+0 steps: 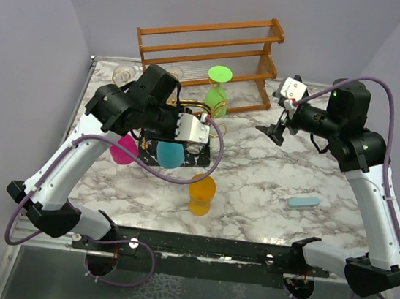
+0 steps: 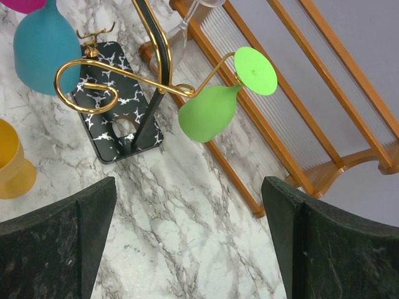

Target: Place the wine glass upside down on the wine glass rack

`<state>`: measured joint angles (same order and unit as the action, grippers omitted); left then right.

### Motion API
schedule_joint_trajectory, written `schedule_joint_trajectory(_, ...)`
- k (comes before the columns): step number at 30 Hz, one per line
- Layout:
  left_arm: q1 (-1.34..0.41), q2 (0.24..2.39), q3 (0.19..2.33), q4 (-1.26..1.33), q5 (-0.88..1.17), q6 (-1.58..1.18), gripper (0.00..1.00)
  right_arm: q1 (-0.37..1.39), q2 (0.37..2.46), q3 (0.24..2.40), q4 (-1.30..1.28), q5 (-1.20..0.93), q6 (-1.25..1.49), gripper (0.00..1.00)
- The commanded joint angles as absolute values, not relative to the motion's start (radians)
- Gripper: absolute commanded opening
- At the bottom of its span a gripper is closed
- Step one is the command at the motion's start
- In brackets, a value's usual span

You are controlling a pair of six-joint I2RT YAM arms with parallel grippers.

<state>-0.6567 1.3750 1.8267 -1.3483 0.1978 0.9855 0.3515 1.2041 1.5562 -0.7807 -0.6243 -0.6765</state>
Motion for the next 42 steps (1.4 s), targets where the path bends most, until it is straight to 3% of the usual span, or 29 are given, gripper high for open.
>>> schedule_joint_trajectory(1, -0.661, 1.357, 1.848, -1.355, 0.244, 0.976, 0.40, 0.347, 1.190, 1.548, -0.763, -0.645, -0.683, 0.99)
schedule_joint_trajectory(14, -0.661, 1.348, 1.887, -1.357, 0.319, 0.966, 0.50, 0.347, 1.191, 1.544, -0.760, -0.696, -0.677, 0.99)
schedule_joint_trajectory(20, -0.661, 1.337, 1.883, -1.325, 0.336, 0.915, 0.57, 0.347, 1.227, 1.578, -0.855, -0.919, -0.702, 1.00)
schedule_joint_trajectory(27, -0.642, 1.352, 1.890, -1.208, 0.182, 0.748, 0.67, 0.368, 1.238, 1.574, -0.997, -1.110, -0.823, 0.99)
schedule_joint_trajectory(31, -0.620, 1.378, 1.902, -1.163, 0.076, 0.710, 0.71, 0.476, 1.247, 1.490, -1.019, -1.041, -0.846, 0.97)
schedule_joint_trajectory(37, -0.548, 1.418, 1.941, -1.114, -0.032, 0.627, 0.86, 0.641, 1.219, 1.347, -0.965, -0.950, -0.855, 0.94)
schedule_joint_trajectory(42, -0.455, 1.428, 1.994, -1.061, -0.112, 0.580, 0.90, 0.741, 1.232, 1.269, -0.937, -0.905, -0.846, 0.93)
